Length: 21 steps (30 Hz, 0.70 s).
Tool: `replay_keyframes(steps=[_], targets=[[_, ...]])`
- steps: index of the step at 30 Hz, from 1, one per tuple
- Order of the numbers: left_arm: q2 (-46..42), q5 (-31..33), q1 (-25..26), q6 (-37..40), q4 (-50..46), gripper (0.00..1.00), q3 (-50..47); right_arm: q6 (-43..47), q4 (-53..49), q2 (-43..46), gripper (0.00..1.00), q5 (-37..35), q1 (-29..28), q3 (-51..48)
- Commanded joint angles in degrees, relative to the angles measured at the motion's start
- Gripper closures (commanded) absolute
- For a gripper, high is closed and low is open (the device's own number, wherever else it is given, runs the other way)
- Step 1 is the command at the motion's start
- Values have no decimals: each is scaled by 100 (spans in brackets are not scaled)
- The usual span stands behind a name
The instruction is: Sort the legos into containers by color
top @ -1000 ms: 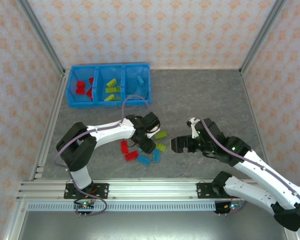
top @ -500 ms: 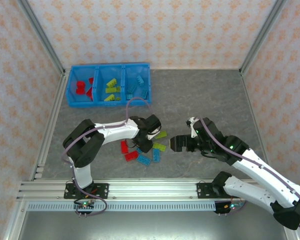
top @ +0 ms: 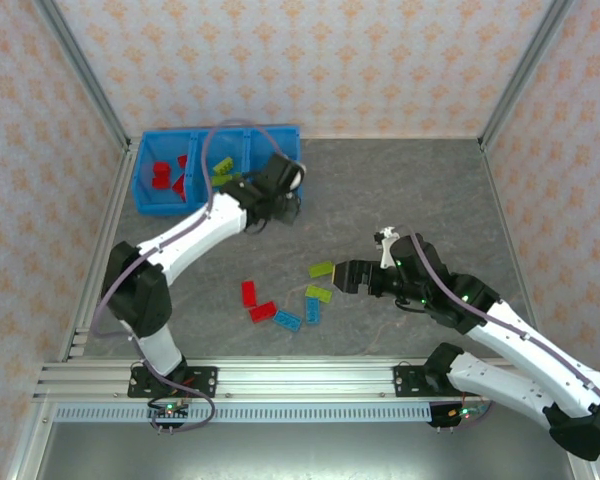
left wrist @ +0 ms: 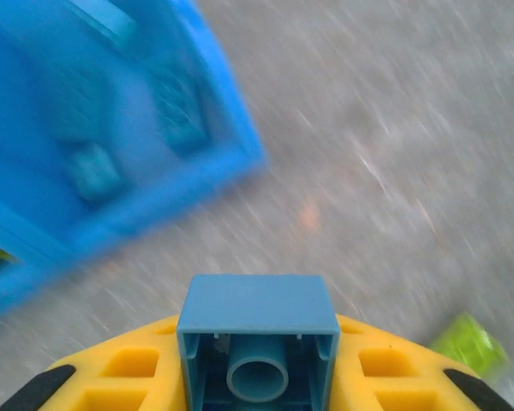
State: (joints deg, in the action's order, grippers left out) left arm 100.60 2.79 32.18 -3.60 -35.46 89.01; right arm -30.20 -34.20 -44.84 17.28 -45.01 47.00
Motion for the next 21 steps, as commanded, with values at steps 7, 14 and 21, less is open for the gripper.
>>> replay_keyframes(steps=[7,14,21], targets=[[2288,365,-957,-51,-444,61,3142,-381,-77,329,1,-500,-61,-140],[2138,-112,-1044,-81,-958,41,3910,-504,-137,376,1,-891,-68,-226],[-836,-665,-325,-193,-97,40,739,-166,-189,-435,1,-1524,-110,-153]])
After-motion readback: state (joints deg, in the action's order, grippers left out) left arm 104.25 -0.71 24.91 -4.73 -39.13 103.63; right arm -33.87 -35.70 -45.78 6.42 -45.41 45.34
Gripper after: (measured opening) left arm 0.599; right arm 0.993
